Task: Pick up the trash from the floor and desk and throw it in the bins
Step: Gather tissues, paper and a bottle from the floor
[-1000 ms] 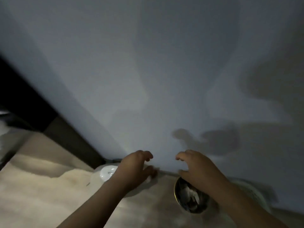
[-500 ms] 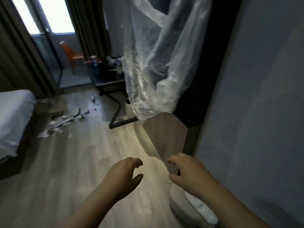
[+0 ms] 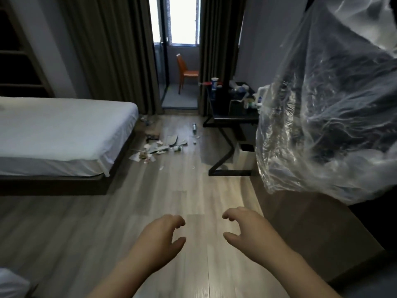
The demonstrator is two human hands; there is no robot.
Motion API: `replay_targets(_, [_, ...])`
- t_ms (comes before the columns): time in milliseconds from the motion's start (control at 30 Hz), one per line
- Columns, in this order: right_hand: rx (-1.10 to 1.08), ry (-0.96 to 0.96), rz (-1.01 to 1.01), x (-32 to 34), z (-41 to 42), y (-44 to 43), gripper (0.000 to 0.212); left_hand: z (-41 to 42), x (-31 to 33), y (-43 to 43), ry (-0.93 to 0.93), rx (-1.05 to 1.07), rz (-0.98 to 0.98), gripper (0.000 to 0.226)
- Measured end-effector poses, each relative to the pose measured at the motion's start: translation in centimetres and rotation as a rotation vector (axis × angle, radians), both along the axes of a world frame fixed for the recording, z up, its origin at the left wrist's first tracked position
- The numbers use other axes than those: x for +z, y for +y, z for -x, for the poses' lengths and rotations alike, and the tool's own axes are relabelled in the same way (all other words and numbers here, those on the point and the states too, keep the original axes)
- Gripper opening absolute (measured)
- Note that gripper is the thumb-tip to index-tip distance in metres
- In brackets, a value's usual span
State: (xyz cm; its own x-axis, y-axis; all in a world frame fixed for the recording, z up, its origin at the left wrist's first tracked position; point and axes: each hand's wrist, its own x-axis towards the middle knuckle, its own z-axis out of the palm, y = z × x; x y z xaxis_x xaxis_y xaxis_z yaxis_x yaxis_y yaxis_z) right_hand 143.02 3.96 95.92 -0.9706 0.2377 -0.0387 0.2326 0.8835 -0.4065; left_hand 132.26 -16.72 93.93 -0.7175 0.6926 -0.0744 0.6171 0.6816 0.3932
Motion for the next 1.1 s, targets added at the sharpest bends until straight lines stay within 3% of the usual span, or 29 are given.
replay_targets(533, [0.129,-0.059,-0.028,-1.1,29.2,13.1,0.040,26.1,-0.1,11.5,-0.038,0.189,0.006,0.038])
replay_targets(1100, [0.084,-0.139,-0.012,-3.3,63.1,16.4,0.043,61.4,-1.8,13.9,-0.042,0.169,0.049,0.037])
